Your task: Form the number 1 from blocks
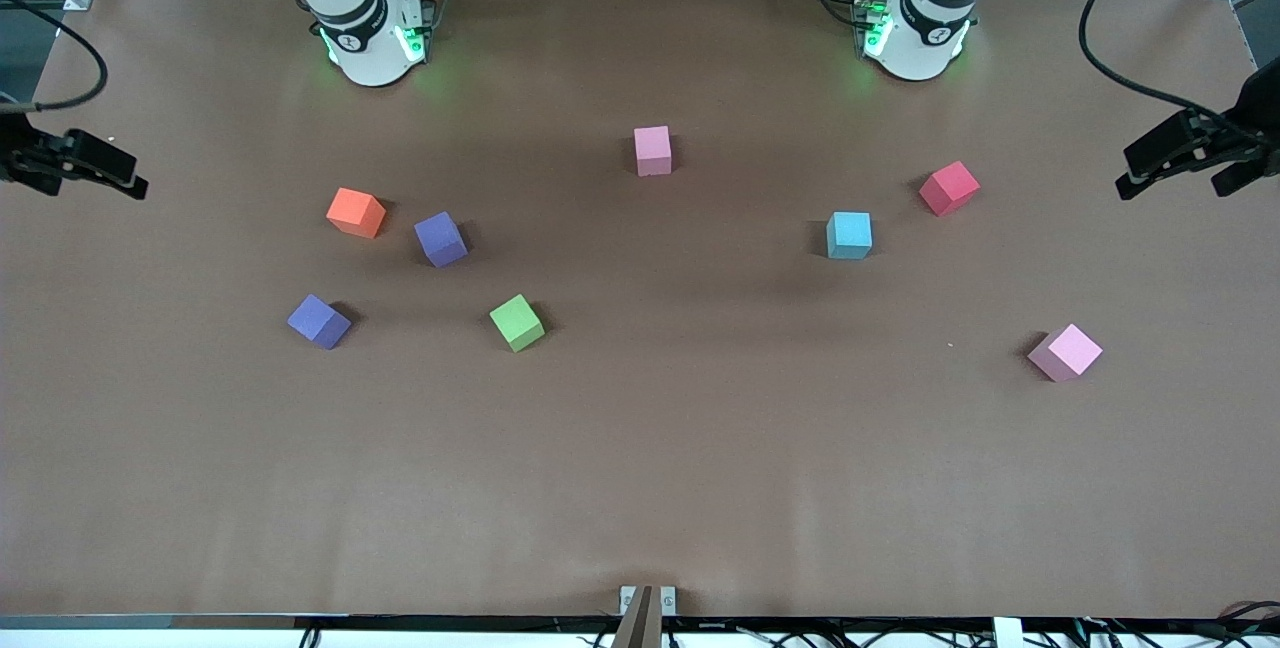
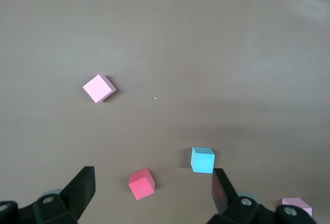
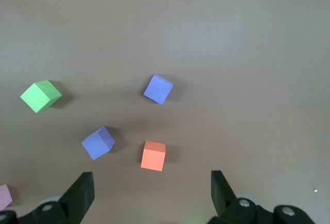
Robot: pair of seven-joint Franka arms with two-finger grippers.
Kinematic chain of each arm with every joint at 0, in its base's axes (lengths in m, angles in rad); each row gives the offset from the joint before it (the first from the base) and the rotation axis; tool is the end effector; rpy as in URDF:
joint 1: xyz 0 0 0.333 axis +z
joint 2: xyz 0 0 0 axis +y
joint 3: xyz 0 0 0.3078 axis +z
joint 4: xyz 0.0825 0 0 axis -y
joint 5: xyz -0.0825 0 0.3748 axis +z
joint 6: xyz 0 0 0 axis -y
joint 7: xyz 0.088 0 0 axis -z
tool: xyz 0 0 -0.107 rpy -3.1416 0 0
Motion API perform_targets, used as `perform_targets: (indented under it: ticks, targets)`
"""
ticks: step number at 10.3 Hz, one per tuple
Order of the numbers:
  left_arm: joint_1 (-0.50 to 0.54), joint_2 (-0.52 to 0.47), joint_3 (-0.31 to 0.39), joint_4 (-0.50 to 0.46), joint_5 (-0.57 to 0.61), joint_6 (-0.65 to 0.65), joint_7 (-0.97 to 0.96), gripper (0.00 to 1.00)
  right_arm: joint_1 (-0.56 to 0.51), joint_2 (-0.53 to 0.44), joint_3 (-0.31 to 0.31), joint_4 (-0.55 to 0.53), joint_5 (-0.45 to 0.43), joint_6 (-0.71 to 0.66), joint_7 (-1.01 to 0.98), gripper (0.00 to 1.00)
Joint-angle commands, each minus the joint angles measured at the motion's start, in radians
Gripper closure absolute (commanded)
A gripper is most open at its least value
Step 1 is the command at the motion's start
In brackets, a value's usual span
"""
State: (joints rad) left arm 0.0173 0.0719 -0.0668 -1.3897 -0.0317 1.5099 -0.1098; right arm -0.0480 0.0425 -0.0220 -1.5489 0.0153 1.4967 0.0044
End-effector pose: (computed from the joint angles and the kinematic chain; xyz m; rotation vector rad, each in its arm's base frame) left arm 0.5602 -0.0297 0.6545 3.0994 0.0897 0.0704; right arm 0.5482 -0.0364 0.5970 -3.1185 0.1155 0.1470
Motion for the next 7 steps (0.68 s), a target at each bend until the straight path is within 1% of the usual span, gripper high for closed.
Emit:
perform_targets:
  ticks: [1,2,3,4,5,7]
  targets:
    - [-0.013,0.026,-0.008,0.009,0.041,0.003,-0.039,0.0,-0.024,0.051,0.007,-0.072,0.0,0.06,-0.017,0.0]
    - [-0.037,0.035,-0.013,0.009,0.077,0.003,-0.057,0.0,-0.023,0.051,0.008,-0.147,0.002,0.113,-0.015,0.0]
    - [-0.068,0.051,-0.013,0.009,0.122,0.003,-0.085,0.0,-0.01,0.051,0.01,-0.199,0.005,0.15,-0.014,0.0]
    - [-0.085,0.055,-0.014,0.003,0.171,0.004,-0.121,0.0,0.012,0.057,0.01,-0.227,0.005,0.17,-0.012,0.0]
    - [-0.088,0.077,-0.013,0.003,0.182,0.015,-0.134,0.0,0.042,0.068,0.011,-0.238,0.03,0.178,-0.009,0.0]
    - [-0.1,0.1,-0.013,0.001,0.182,0.018,-0.157,0.0,0.117,0.095,0.025,-0.25,0.113,0.183,0.0,0.0]
